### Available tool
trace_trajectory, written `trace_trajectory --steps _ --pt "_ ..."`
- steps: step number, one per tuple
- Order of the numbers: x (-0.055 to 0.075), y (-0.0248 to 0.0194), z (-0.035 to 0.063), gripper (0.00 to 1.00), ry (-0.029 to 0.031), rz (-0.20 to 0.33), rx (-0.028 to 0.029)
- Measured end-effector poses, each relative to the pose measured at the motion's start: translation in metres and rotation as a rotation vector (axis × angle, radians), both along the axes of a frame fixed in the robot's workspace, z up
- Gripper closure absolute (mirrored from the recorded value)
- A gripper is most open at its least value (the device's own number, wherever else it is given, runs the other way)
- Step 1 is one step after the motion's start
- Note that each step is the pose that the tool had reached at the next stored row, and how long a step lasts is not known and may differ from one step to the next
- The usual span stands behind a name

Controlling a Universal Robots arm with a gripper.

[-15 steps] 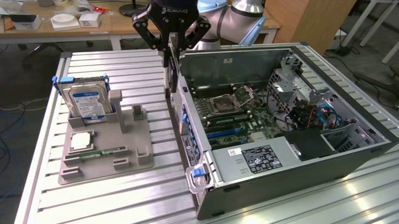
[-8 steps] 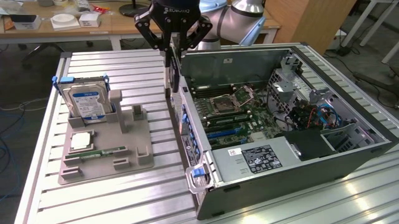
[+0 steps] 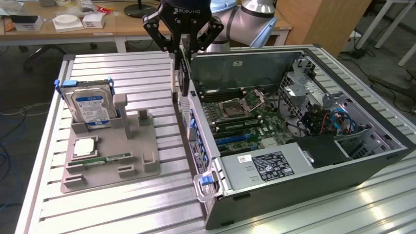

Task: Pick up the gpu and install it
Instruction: 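Pick up the gpu and move the gpu toward the slot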

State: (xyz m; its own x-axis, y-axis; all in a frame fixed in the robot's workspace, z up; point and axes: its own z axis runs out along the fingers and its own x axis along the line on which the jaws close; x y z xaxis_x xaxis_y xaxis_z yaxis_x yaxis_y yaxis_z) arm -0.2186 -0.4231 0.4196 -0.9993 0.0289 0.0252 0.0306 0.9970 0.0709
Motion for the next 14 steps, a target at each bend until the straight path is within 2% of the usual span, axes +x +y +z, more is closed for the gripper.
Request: trace_trajectory --steps 14 --pt "0.0071 0.0 0.0 0.74 -0.0001 0.0 0.0"
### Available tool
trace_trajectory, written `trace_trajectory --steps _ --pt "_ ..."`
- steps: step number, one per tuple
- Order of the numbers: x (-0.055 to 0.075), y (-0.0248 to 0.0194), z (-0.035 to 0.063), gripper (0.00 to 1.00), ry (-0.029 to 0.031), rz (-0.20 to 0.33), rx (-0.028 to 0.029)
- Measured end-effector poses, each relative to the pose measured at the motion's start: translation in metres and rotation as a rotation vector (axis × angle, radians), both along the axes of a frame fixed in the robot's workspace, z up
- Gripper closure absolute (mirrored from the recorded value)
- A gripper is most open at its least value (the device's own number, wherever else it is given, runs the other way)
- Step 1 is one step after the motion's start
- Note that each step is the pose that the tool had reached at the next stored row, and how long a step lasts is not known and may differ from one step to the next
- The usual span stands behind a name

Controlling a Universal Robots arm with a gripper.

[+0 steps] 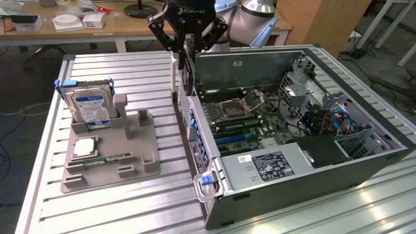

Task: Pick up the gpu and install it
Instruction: 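Pick up the gpu and move the gpu toward the slot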

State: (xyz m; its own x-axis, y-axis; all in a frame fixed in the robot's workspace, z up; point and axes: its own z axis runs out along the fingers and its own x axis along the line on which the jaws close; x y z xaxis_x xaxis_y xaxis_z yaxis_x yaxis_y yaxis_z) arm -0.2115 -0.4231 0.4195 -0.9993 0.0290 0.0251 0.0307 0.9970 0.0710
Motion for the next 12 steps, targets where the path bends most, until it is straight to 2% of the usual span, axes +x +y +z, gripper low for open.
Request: trace_trajectory --steps 12 --pt "0.0059 0.0 0.0 0.74 0.0 0.0 0.0"
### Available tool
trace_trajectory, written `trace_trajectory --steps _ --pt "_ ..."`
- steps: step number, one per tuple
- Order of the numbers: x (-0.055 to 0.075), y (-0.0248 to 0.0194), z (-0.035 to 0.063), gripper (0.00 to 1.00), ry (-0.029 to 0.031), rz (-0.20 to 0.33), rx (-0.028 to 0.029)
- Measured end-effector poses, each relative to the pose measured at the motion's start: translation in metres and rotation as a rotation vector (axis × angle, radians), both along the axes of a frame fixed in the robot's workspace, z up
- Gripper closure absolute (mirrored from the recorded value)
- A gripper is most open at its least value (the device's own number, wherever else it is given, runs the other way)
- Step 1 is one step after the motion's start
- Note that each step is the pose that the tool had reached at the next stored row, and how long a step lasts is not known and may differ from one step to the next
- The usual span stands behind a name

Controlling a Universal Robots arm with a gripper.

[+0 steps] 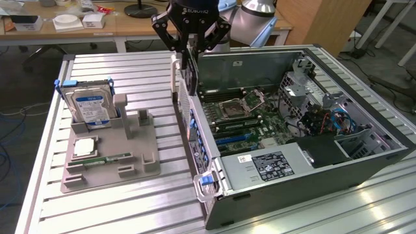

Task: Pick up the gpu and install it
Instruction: 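Pick up the gpu and move the gpu toward the slot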

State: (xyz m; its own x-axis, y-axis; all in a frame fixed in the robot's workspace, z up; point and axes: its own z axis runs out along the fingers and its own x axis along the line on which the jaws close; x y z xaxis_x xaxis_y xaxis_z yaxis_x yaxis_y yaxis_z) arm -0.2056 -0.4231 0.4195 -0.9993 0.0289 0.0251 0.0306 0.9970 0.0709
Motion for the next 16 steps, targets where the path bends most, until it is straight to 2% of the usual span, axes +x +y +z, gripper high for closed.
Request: trace_trajectory --steps 16 --pt "0.0082 0.0 0.0 0.74 0.0 0.0 0.0"
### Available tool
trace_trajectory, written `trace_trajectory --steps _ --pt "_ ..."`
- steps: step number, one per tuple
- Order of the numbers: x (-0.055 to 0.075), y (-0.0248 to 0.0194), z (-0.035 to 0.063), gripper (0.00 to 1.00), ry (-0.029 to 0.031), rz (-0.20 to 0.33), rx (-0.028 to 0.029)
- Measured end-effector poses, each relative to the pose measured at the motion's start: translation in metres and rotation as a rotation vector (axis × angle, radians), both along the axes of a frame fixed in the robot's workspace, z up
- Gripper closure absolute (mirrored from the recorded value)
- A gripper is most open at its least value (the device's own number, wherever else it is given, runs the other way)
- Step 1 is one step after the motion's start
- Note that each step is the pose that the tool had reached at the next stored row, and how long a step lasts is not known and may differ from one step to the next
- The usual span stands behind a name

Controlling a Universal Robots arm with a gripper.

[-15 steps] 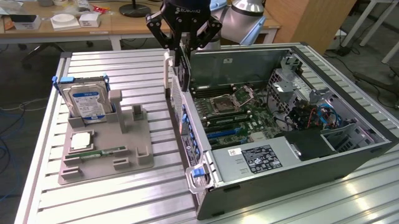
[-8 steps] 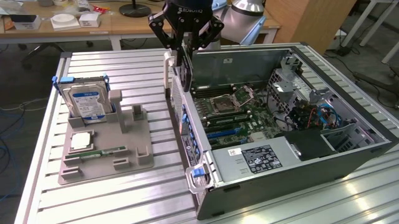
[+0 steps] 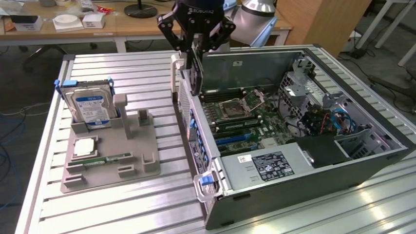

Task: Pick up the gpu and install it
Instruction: 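Pick up the gpu and move the gpu toward the slot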

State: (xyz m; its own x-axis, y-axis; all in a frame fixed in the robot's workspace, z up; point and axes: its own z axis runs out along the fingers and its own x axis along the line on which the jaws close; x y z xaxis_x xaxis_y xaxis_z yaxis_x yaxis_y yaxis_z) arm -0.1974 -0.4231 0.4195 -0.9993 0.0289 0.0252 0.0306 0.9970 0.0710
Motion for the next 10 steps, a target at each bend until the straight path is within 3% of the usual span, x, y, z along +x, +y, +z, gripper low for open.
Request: trace_trajectory --steps 10 --pt "0.0052 0.0 0.0 0.74 0.0 0.0 0.0"
